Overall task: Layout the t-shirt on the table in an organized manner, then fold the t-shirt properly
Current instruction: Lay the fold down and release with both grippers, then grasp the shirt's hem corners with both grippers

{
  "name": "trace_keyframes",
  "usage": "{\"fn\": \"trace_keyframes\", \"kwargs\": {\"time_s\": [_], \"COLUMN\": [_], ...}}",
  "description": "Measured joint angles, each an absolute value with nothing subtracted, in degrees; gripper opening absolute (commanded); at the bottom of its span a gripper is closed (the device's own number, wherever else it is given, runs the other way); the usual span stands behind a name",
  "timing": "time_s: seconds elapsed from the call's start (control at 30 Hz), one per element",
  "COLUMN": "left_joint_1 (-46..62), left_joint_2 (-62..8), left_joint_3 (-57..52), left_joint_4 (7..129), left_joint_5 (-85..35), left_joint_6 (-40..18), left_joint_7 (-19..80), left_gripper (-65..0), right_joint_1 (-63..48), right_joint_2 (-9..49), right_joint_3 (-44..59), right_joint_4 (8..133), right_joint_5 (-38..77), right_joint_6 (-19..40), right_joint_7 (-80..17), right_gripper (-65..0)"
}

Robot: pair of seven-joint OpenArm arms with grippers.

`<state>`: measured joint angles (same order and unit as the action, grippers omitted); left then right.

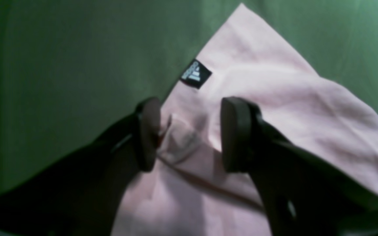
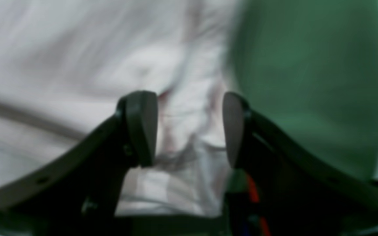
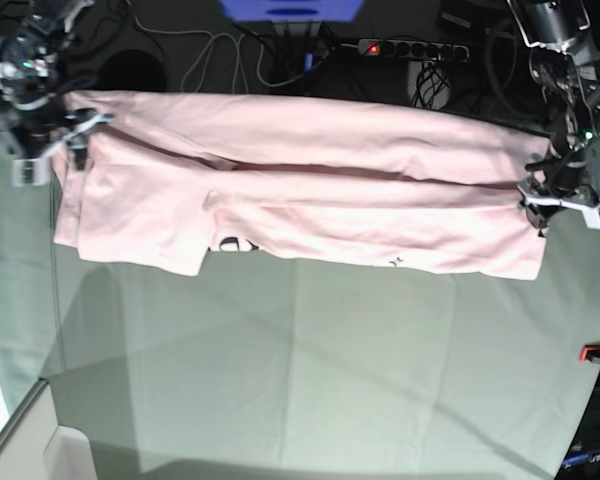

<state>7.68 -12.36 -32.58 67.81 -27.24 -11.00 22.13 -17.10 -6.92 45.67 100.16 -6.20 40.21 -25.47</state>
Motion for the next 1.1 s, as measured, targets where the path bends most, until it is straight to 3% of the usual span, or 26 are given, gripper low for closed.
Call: {"fn": "trace_keyframes", "kwargs": {"time_s": [0.17, 0.33, 0.7, 0.87, 1.1], "left_joint_1": [8.1, 8.2, 8.7, 8.7, 8.6], "left_joint_2": [-12.4, -12.2, -11.8, -11.7, -11.7], "left_joint_3": [-32.6, -34.2, -35.9, -35.9, -35.9], "left_joint_4": [67.8, 68.1, 68.2, 68.2, 68.2], "left_joint_5": [-27.3, -27.3, -27.3, -27.3, -27.3], "left_joint_6": [-11.0, -11.1, -11.0, -11.0, -11.0], "left_joint_7": [22.2, 22.3, 22.1, 22.2, 22.3], "left_gripper": [-35.2, -35.2, -35.2, -35.2, -35.2], "right_joint_1": [-14.7, -7.1, 12.9, 16.1, 16.1], "right_joint_2": [-6.5, -2.3, 0.8, 4.8, 5.8], "right_joint_3": [46.3, 39.3, 38.2, 38.4, 38.4], "right_joint_4": [101.2, 97.8, 75.0, 65.3, 62.3], "right_joint_5": [-4.1, -7.2, -22.6, -23.3, -22.7], "right_joint_6": [40.2, 40.4, 40.2, 40.1, 40.1], "right_joint_7": [-26.2, -31.1, -34.4, -34.7, -31.4], "right_gripper": [-32.0, -31.7, -28.3, -28.4, -31.2]}}
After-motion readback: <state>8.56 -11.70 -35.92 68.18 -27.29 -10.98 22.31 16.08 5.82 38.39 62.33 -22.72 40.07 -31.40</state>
